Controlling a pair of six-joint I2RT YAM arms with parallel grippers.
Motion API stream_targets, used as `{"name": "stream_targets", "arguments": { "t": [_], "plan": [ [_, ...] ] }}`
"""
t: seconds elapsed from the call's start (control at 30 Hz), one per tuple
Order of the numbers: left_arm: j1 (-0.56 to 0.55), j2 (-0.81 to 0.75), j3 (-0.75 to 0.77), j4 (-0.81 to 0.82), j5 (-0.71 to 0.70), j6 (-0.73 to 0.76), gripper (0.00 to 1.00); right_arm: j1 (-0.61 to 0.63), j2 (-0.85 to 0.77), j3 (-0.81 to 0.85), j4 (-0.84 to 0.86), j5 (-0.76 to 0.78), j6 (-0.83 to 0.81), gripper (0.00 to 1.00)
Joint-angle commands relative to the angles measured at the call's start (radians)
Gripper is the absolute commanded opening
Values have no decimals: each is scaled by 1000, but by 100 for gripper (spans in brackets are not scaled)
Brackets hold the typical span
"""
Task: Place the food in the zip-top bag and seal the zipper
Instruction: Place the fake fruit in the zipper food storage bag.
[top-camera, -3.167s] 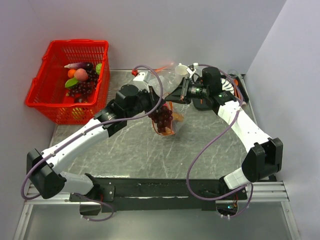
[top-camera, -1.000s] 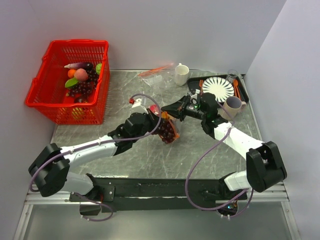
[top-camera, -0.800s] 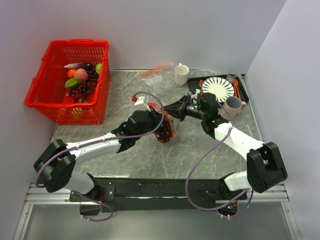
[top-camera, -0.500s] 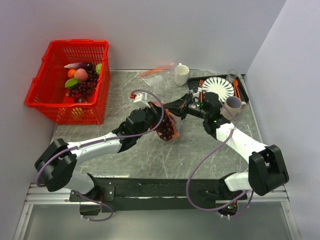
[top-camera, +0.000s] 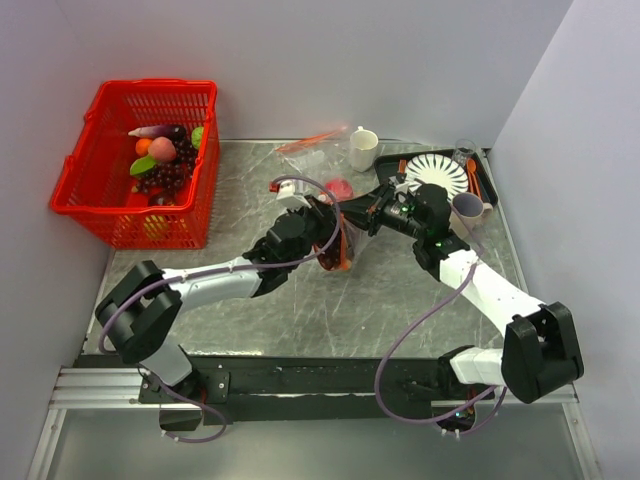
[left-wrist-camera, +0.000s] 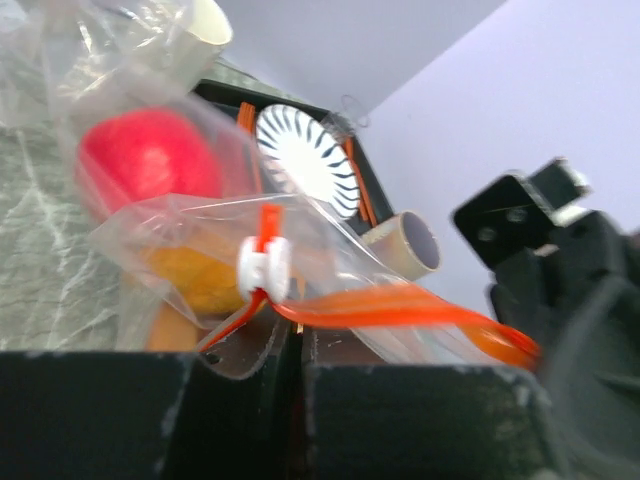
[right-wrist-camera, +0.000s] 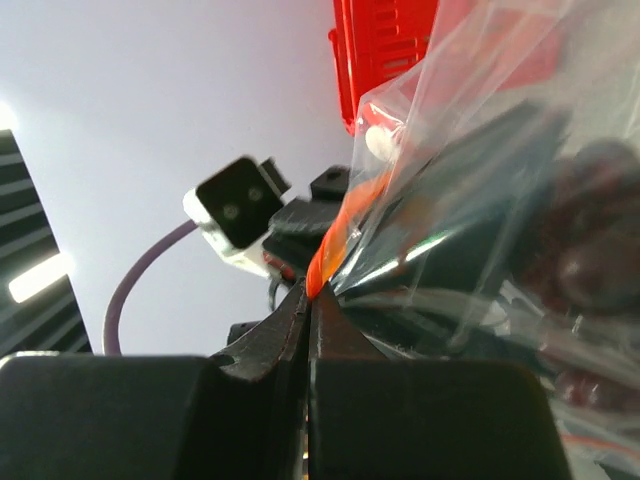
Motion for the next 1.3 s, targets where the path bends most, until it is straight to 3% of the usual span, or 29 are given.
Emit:
{"name": "stream_targets", "arguments": {
  "t": [0.0, 0.07, 0.2, 0.3, 0.57, 0.73, 0.87, 0.97, 1.07, 1.27],
  "plan": [
    [3, -101, 12, 0, 78, -4, 18, -28, -12, -13, 108, -21, 38, 1],
    [3, -122, -3, -13, 119, -11, 21, -35, 3, -18, 136, -21, 48, 2],
    [3, -160, 6, -108, 189, -30, 54, -43, 42, -17, 145, -29, 40, 5],
    [3, -197, -1, -165, 221, -31, 68, -51, 51, -35, 164, -19, 46, 5],
    [-1, -380, -26, -355, 293, -70, 74, -71, 68, -43, 173, -18, 37, 5],
    [1, -524, 3, -592, 238, -54, 56, -78, 76, -43, 171, -23, 28, 5],
    [9, -602, -5, -757, 152, -61, 20, -81, 83, -44, 176, -24, 26, 5],
    [22, -639, -57, -803, 121, -83, 1, -81, 86, -40, 178, -24, 29, 5],
    [73, -651, -129, -788, 130, -106, 1, -81, 86, -29, 173, -26, 29, 5],
    [214, -610, -248, -607, 379, -133, 1, -83, 85, -14, 155, -30, 20, 5]
  ]
}}
